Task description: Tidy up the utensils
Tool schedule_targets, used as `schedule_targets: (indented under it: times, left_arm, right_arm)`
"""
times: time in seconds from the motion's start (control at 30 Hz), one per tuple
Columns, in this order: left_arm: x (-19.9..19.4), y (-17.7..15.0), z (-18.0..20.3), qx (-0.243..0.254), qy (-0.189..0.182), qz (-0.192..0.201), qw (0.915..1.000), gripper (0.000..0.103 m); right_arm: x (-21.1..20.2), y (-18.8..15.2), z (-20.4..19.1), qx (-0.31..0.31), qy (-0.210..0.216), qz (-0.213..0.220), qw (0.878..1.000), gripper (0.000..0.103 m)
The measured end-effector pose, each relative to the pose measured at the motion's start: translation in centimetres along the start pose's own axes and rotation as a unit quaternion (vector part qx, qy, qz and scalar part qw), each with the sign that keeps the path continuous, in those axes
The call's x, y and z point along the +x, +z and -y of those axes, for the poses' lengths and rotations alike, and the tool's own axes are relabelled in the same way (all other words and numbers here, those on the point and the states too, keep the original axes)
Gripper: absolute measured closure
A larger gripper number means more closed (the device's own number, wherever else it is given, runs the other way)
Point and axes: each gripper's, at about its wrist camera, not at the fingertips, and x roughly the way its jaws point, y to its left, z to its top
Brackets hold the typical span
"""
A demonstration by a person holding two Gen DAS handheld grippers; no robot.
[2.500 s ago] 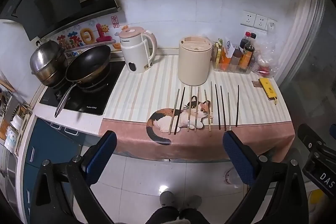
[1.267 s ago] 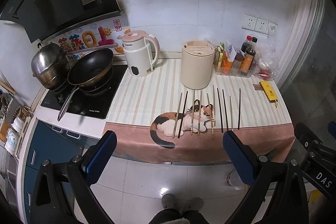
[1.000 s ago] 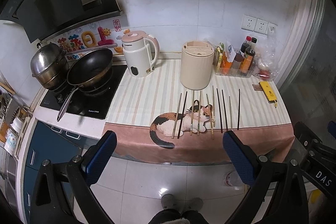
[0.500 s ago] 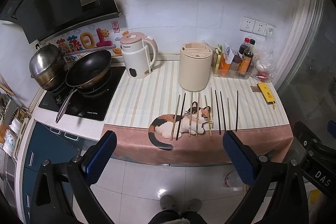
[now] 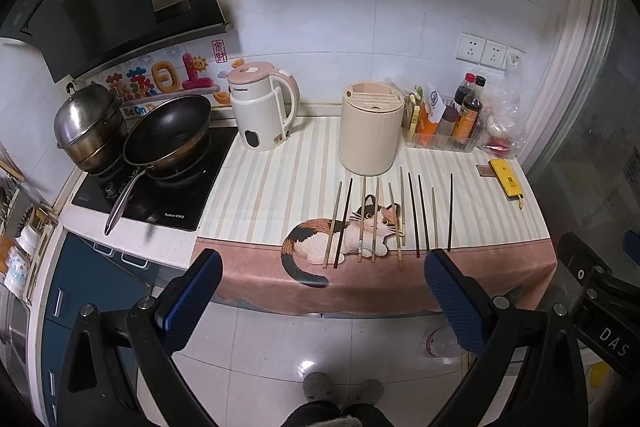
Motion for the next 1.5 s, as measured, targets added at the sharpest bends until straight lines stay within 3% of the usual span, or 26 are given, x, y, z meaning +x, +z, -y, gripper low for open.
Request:
schedule_targets:
  times: [0.7,0.83,0.97,1.23,1.33,1.4,1.5]
  left_arm:
    - [0.1,0.0,-0.1,0.001,-0.003,0.000,1.0000,0.000]
    - [0.6,0.8,0.0,0.002,0.001,0.016,0.9999,0.000]
    - [3.1,2.1,-0.5,0.007,0.011,0.050,0.9987,0.000]
    - [11.5,4.0,-2.8,0.022,0.047,0.058,0.9970,0.000]
    - [16.1,4.8,-3.3,0.021,0.057,0.025,0.9979,0.000]
    - [18.7,5.0,-3.4,0.021,0.058,0.005,0.9981,0.000]
    - [23.5,5.3,-3.3,0.023,0.057,-0.047,0.9970,0.000]
  right_arm:
    - [0.1,0.5,-0.1,-0.003,0.001,0.002,1.000,0.000]
    - [0.7,0.7,-0.4,0.006,0.000,0.000,1.000,0.000]
    - [2.3,1.0,-0.8,0.034,0.005,0.005,0.999,0.000]
    - [10.1,1.9,-2.4,0.062,-0.032,0.002,0.998,0.001]
    - [14.3,2.2,-3.3,0.058,-0.024,-0.023,0.998,0.018]
    - [17.4,2.5,-3.7,0.062,-0.008,-0.043,0.997,0.040]
    - [22.3,2.5,-4.0,0.070,0.008,-0.085,0.994,0.059]
